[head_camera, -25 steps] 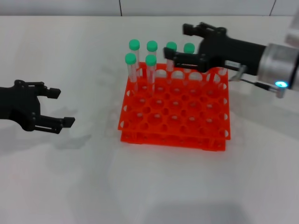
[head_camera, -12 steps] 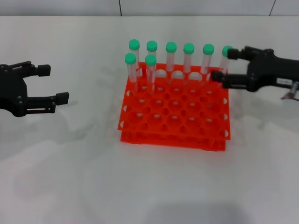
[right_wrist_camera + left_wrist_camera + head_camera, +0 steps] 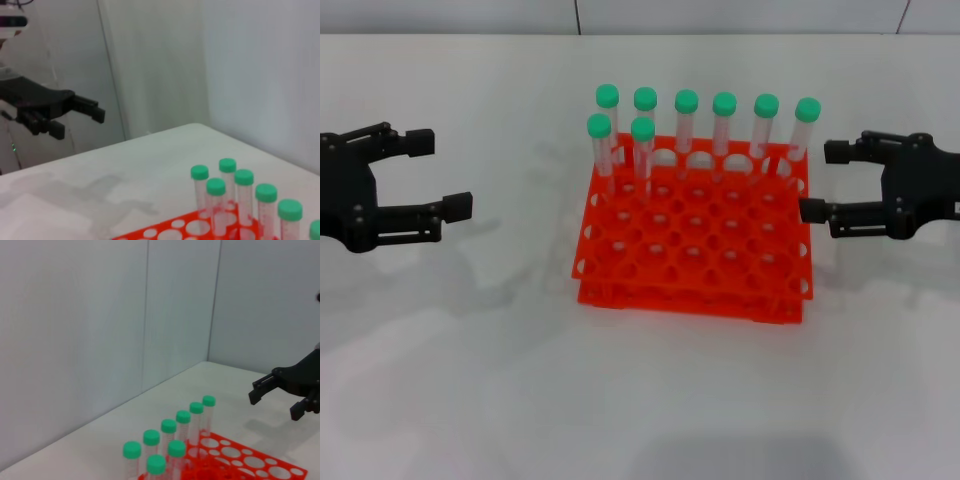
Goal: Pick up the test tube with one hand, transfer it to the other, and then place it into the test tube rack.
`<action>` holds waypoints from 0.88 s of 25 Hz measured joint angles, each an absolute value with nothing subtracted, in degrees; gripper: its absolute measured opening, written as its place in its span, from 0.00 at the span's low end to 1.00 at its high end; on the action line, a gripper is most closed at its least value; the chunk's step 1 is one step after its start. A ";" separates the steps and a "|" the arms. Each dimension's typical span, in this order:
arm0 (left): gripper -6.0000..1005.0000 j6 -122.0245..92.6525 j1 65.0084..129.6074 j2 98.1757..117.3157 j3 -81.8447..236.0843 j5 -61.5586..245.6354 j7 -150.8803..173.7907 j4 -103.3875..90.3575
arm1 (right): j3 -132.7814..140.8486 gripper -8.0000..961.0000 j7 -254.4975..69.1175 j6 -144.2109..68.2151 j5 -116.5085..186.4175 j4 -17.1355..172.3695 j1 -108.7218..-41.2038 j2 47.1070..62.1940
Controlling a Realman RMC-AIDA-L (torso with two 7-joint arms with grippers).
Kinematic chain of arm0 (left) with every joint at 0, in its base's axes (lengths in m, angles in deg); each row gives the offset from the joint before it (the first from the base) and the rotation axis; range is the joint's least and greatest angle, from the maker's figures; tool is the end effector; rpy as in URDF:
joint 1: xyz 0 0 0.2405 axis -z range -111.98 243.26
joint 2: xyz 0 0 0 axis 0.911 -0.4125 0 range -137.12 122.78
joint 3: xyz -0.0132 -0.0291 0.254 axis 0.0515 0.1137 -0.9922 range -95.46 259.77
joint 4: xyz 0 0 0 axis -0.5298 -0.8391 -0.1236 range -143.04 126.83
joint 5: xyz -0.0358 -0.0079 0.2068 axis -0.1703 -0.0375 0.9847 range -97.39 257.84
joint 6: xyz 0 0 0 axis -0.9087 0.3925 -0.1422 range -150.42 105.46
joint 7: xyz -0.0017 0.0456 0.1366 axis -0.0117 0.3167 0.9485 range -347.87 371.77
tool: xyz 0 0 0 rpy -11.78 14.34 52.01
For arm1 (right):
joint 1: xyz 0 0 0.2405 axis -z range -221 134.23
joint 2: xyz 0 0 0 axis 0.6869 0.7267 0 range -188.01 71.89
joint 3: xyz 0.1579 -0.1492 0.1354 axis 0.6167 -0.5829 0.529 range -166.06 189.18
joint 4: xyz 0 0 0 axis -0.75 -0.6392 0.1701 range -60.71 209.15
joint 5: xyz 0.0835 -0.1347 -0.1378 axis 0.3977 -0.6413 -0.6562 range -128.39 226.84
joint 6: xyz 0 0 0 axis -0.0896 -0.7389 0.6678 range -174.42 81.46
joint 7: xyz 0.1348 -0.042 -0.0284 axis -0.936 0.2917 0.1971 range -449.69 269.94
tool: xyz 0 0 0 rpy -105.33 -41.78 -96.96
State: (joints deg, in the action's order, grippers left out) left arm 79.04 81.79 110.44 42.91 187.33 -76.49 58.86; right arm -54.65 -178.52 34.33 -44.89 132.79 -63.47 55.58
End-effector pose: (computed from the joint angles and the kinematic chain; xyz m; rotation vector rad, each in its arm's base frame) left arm -0.2691 0.2859 0.0990 -2.6175 -0.4625 -0.6303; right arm 0.2323 0.3344 0.0383 -2.6996 0.4181 0.6257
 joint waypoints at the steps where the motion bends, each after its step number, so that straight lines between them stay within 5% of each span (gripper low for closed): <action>1: 0.89 79.32 81.86 110.44 42.92 187.29 -76.32 58.72 | -54.64 0.89 -178.43 34.65 -45.19 132.83 -63.45 55.55; 22: 0.89 82.14 83.03 110.24 42.35 187.46 -74.62 58.25 | -54.91 0.89 -177.89 35.23 -45.98 132.94 -64.02 56.03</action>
